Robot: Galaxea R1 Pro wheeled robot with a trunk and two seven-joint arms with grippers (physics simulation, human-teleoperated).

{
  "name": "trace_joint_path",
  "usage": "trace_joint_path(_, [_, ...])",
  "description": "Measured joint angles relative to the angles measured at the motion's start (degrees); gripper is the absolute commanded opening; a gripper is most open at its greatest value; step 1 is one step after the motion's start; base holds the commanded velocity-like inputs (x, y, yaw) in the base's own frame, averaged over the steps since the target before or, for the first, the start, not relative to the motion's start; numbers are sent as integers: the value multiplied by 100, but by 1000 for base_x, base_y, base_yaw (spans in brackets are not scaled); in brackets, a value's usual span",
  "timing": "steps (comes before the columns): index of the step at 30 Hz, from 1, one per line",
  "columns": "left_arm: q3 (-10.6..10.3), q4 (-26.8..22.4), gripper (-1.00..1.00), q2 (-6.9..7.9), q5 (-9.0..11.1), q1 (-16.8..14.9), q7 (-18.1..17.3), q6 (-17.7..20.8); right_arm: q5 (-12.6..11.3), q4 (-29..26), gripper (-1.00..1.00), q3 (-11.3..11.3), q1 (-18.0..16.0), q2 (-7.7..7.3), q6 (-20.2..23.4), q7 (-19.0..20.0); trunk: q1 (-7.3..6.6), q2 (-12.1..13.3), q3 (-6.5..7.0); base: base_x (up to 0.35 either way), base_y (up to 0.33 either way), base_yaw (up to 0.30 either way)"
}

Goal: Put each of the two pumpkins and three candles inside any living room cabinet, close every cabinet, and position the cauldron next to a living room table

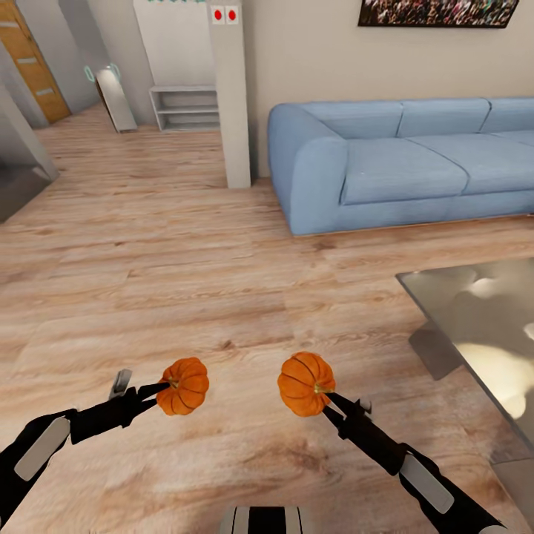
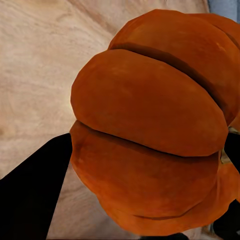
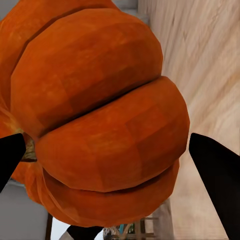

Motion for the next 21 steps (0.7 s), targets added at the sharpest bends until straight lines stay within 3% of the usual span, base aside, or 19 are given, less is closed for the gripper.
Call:
trace_joint_path(9, [10,42,-100,100,9,2,-17,-9,17,1,-100,2,0,7,-5,-4,0,0,43,-172,259,218])
trace_joint_path(11, [12,43,-100,103,122,6,-89,-5,29,2,-100,4,0,12,-6,-9,0,0,53,-142,196,226])
trace_joint_path(14, [14,45,-100,112,301,9,-177,-7,33,2,-100,3,0,11,-6,-12,-1,0,68,-47,61,226])
trace_joint_path(21, [45,46,-100,122,355,9,-202,5,2,-9,-100,1,0,8,-15,-203,-10,4,166,-7,9,182])
